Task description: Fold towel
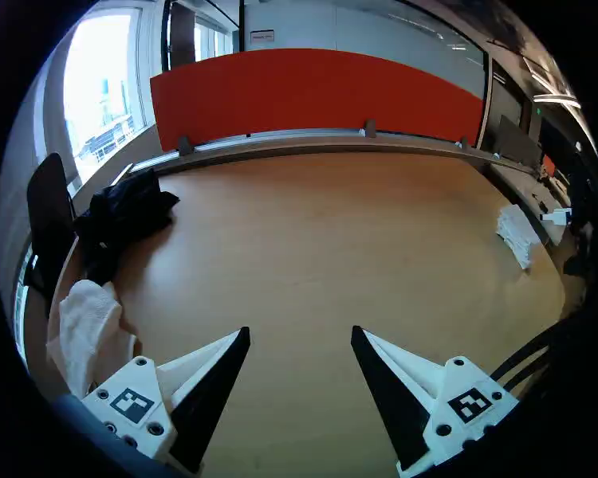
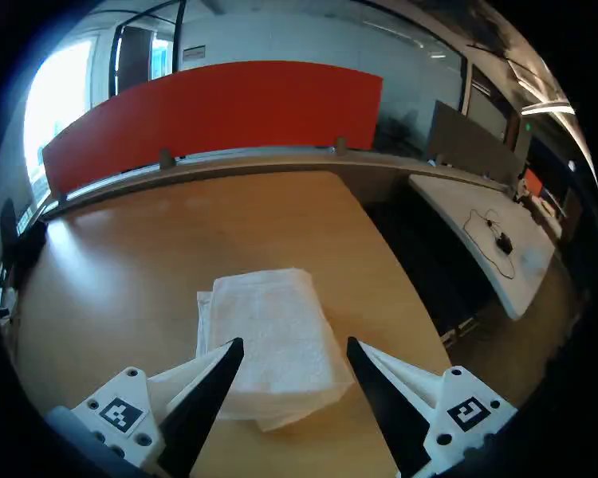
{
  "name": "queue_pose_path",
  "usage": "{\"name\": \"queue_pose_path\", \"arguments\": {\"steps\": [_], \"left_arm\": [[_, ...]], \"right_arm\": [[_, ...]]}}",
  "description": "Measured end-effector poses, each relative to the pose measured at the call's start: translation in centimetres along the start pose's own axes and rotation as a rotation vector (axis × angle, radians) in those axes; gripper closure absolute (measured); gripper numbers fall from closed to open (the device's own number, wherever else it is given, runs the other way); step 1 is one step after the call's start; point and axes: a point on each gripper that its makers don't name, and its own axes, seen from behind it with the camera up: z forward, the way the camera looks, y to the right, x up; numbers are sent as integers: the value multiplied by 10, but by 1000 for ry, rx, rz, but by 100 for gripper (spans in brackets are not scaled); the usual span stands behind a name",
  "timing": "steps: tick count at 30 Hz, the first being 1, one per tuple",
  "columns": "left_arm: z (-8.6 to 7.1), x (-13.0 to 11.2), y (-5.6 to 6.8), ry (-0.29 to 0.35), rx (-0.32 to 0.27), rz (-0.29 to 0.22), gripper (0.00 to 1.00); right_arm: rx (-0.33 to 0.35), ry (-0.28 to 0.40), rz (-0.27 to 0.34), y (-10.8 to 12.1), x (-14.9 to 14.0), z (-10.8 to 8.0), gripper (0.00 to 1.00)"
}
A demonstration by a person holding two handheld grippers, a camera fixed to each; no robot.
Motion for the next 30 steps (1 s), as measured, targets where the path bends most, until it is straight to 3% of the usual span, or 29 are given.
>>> {"name": "queue_pose_path", "arguments": {"steps": [8, 14, 23, 30], "left_arm": [[1, 4, -3, 12, 11, -13, 6], [3, 14, -8, 41, 28, -52, 6], [5, 41, -21, 121, 66, -104, 6], [-1, 72, -34, 225, 93, -141, 6]], "right_arm": [[-21, 46, 12, -6, 4, -2, 0], [-23, 96, 20, -13, 14, -5, 0], [-5, 205, 32, -25, 34, -16, 0], [10, 336, 51, -32, 61, -31, 0]]}}
